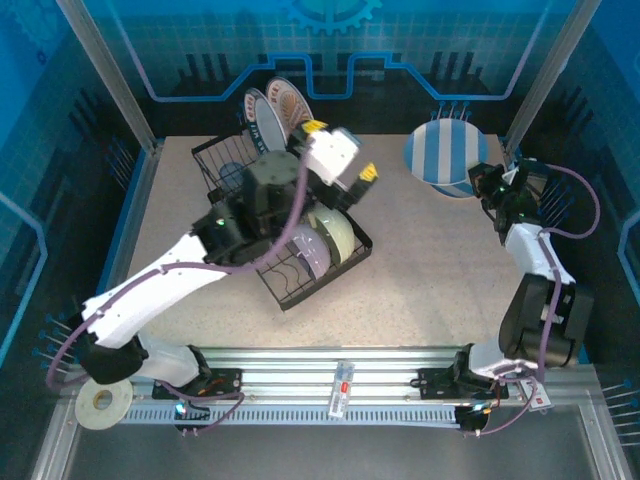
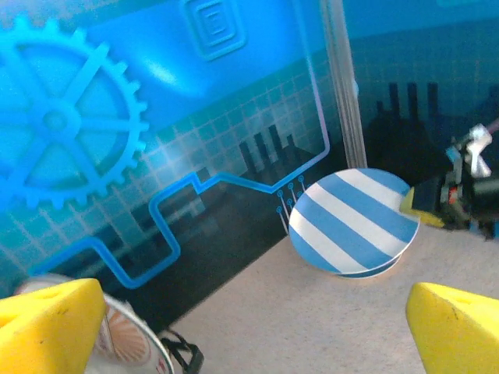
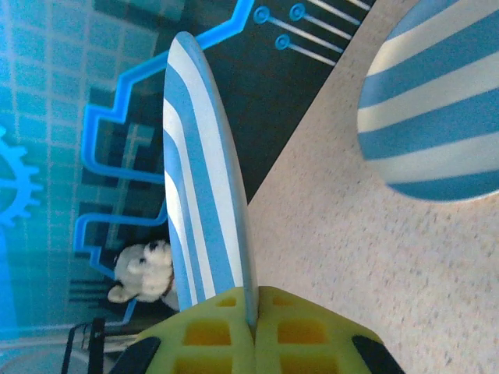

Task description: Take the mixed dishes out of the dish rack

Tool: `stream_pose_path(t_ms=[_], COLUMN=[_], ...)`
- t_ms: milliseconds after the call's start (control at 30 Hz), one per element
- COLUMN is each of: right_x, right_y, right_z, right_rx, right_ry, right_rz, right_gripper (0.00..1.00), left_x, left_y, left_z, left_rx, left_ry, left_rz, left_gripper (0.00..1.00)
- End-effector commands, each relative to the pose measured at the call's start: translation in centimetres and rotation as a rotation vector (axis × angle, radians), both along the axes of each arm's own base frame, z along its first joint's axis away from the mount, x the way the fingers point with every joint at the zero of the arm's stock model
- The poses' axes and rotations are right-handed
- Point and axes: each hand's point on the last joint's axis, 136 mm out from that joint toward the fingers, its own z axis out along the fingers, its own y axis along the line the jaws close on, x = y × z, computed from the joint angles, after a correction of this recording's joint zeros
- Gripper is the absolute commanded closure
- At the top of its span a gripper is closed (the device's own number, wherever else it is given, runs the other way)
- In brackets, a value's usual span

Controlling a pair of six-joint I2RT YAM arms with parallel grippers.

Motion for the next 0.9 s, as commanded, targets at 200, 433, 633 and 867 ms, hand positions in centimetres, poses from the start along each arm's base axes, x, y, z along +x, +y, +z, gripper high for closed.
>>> stream_pose_path(t_ms=[200,433,633,867], right_x=[5.5,7.4,8.0,8.1], right_y=[-4.3,-6.0,-7.3,-8.4], right_z=[-2.4,-7.1,-9.7,-11.8], right_rx=[0.032,0.041,0.043,0.053], right_ry=[-0.134,-0.062,-0.011,0.032], right_rz=[-0.04,-0.058,-0.068,-0.078], right_gripper=[1.0,1.0,1.0,1.0], left_x=[-1.7,-2.0,-2.0,-1.7], left_y=[6.4,8.6,8.9,9.0], left_z=[-2.3,-3.4,-3.6,-3.6], left_rx=[-0.346,-0.467,-0.475,-0.489], left_ry=[0.42,0.503,0.516,0.52], left_rz=[0.036,0.074,0.091,0.098], left_gripper=[0.01,0.01,0.01,0.01])
